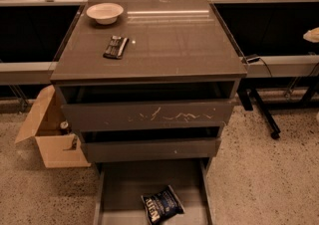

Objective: Pick rxbar blueberry from middle drawer and place on counter

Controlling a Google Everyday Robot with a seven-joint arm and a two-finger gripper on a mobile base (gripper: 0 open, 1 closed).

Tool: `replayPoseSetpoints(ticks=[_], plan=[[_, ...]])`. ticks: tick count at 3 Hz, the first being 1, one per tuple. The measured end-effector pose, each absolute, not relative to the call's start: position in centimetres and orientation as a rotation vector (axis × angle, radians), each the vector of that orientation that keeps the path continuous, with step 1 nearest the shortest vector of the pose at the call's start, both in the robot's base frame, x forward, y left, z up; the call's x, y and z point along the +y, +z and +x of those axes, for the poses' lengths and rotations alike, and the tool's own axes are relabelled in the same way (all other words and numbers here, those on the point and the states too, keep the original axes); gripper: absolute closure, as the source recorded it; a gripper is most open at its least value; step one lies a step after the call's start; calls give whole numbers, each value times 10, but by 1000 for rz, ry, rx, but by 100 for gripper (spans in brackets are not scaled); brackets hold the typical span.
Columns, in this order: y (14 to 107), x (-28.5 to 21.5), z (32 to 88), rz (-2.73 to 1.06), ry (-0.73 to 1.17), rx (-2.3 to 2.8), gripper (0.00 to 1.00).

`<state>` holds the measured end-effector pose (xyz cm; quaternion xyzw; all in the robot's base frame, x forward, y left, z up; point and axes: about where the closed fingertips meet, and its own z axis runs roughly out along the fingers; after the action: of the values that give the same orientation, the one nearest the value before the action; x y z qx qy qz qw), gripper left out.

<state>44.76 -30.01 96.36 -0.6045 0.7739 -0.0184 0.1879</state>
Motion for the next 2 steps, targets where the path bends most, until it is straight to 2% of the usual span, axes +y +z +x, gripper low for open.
replayPoseSetpoints(ticks=[2], plan=[[961, -282, 470, -1702, -31, 2153, 0]])
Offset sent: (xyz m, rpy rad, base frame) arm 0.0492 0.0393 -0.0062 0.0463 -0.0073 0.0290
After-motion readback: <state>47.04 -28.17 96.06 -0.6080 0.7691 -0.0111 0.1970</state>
